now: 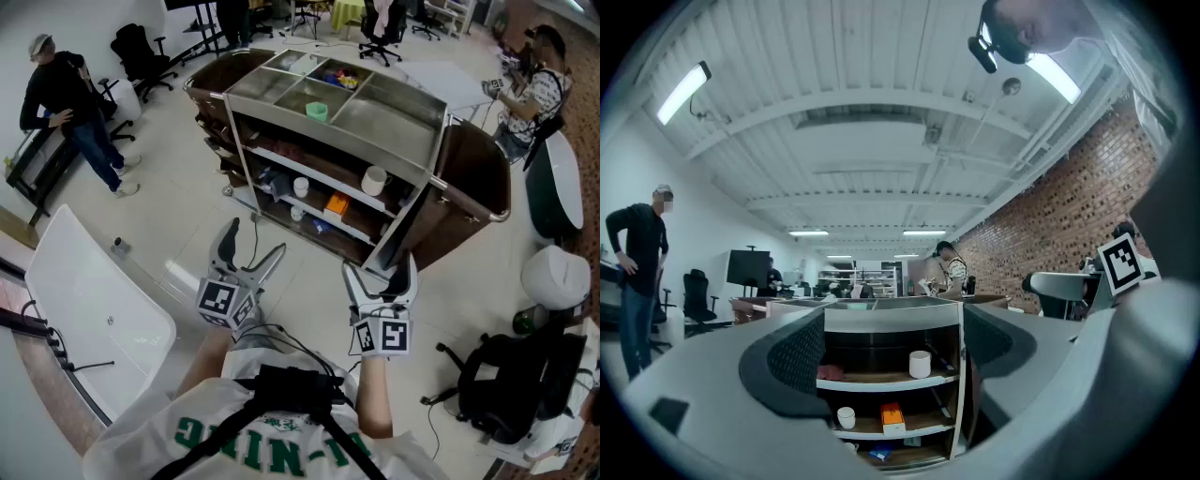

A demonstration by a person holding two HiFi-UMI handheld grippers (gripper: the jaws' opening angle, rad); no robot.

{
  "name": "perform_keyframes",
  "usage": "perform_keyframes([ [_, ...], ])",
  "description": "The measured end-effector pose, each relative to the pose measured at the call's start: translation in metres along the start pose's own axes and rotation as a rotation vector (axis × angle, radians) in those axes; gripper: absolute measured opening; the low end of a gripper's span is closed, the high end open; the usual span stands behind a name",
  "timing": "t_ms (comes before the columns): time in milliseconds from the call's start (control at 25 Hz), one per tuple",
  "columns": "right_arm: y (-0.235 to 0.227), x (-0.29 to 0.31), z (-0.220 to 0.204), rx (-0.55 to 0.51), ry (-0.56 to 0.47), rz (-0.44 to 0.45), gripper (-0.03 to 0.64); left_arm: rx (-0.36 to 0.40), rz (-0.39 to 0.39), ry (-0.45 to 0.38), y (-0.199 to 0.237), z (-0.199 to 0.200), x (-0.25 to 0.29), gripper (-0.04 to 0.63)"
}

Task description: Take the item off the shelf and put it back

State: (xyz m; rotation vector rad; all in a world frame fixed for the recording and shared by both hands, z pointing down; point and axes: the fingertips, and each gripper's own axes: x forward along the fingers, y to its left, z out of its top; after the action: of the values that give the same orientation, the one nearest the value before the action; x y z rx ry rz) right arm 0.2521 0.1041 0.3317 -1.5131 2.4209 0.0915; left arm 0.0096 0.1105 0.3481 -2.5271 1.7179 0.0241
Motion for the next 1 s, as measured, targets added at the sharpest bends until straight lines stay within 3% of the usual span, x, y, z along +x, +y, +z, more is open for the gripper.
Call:
perform_keyframes([
  [200,-0.006,0.040,-0.022,-0.019,0.012,-0.080,0.581,-0.019,-0.059,0.008,0.043,-0.014,0.040,0.443],
  [520,0.028,0.137,-0.060,-0.054,0.023,-0.267,0.581,-0.014,-0.203,-0.022,0.159,-0.027,0.118,0.443],
  [680,0.047,0.175,-0.065,-0.088,0.023,-0.357,0.581,-0.092,-0.260,-0.002,0.201,-0.018,0.145,0.443],
  [840,0.069,0.194,-0.069,-0.119,0.048,-0.393,0.581,-0.054,-0.312,-0.013,0.229,-0.041,0.156,0.443],
  [1000,0.078,0.207,-0.079,-0.119,0.073,-0.378,0.581,-0.065,-0.320,-0.017,0.236,-0.046,0.164,0.443],
])
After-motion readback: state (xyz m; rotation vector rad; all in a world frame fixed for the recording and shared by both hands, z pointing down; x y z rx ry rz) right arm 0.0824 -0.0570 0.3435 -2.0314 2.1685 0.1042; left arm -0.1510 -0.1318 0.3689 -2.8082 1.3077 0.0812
